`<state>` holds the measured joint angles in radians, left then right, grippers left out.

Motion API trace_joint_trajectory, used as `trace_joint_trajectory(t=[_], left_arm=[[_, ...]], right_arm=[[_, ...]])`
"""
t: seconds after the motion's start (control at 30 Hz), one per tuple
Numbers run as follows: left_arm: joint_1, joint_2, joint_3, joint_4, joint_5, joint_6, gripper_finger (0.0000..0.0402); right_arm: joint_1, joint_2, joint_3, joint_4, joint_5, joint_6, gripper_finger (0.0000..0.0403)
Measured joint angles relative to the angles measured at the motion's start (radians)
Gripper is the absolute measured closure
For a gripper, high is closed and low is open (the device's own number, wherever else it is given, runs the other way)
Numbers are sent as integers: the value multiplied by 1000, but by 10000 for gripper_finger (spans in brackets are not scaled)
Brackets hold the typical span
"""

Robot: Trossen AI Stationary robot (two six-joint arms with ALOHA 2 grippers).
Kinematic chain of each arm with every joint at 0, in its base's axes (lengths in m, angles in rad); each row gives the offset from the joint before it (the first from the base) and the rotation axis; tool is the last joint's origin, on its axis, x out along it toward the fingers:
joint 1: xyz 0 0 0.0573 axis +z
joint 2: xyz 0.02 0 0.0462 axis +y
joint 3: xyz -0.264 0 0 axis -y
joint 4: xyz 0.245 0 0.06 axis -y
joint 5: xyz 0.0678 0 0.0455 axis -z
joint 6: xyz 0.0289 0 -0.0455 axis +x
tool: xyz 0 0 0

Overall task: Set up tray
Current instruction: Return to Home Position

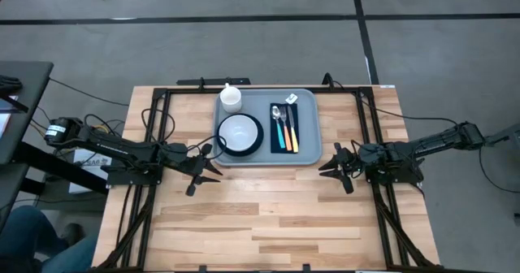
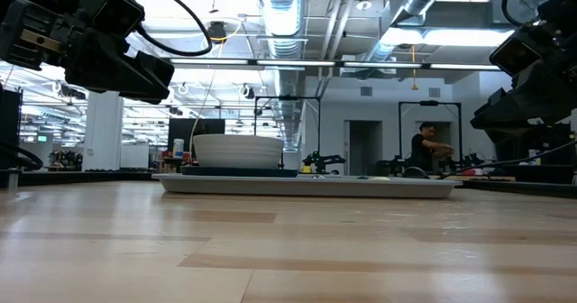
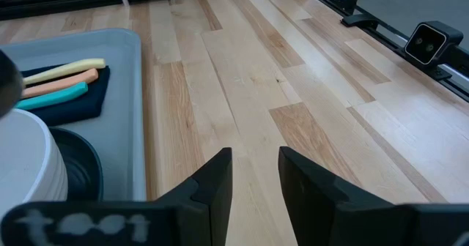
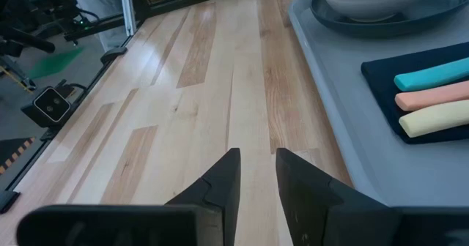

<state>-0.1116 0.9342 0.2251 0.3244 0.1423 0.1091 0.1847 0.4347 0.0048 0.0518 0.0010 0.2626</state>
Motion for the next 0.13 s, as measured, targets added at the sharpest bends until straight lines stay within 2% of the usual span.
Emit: trace_joint_trajectory(t=[0.13], left_arm=[[0, 0, 0, 0, 0, 0, 299]], right_arm=[[0, 0, 0, 0, 0, 0, 321]])
